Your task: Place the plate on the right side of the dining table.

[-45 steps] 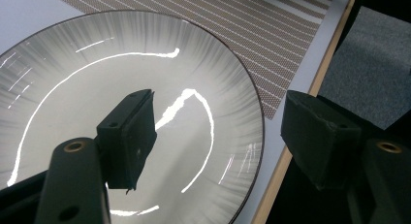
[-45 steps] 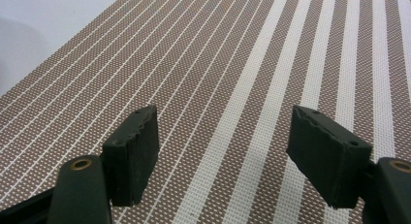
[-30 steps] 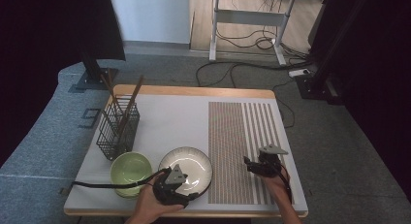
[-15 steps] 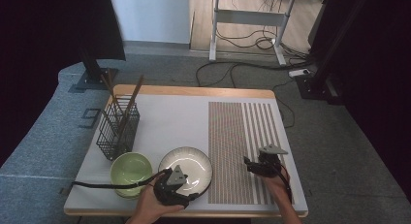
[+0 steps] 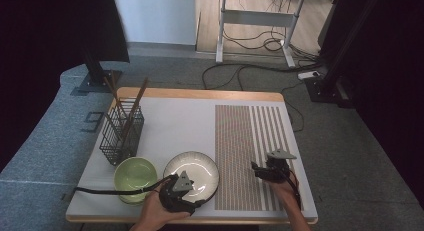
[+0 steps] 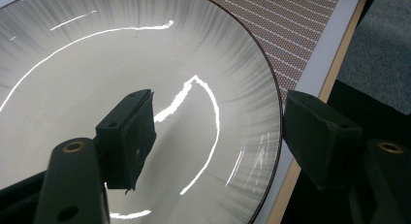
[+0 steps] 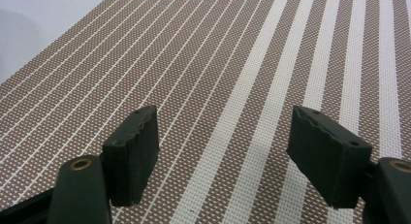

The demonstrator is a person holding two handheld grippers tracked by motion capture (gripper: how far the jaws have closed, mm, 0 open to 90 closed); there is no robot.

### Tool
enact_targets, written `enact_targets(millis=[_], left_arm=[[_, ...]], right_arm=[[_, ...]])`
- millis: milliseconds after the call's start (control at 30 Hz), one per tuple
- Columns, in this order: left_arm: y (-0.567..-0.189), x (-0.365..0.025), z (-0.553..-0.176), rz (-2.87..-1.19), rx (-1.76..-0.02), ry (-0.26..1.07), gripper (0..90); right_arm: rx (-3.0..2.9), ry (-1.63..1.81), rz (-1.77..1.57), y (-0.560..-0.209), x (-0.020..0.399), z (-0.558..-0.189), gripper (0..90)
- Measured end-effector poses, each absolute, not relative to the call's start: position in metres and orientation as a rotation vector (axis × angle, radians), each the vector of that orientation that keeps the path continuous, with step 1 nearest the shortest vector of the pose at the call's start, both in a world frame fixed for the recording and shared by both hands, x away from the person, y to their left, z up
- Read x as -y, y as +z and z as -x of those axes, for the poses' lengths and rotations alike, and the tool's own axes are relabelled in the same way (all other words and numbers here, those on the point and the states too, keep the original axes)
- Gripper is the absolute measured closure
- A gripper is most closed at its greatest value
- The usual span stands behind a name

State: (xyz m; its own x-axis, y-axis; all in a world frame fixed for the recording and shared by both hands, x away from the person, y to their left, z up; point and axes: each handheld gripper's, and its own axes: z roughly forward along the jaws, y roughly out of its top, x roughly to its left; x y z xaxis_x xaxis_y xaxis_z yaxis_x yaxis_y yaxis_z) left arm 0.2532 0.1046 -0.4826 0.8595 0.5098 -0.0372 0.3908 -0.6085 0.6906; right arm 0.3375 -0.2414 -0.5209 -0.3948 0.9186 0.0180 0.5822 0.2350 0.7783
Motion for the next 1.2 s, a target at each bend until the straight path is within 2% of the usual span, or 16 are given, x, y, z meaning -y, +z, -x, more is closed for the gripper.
enact_targets(millis=[433, 1200], left_arm=[[-0.4858, -0.1038, -0.2541, -2.302, -0.643, 0.206, 27.9], [-0.4864, -0.1027, -0.257, -2.278, -0.675, 0.182, 33.5]], right_arm=[[-2.067, 1.003, -1.374, -0.5215, 0.2414, -0.3378, 26.6], [-2.063, 1.019, -1.373, -0.5201, 0.2427, -0.3362, 26.6]])
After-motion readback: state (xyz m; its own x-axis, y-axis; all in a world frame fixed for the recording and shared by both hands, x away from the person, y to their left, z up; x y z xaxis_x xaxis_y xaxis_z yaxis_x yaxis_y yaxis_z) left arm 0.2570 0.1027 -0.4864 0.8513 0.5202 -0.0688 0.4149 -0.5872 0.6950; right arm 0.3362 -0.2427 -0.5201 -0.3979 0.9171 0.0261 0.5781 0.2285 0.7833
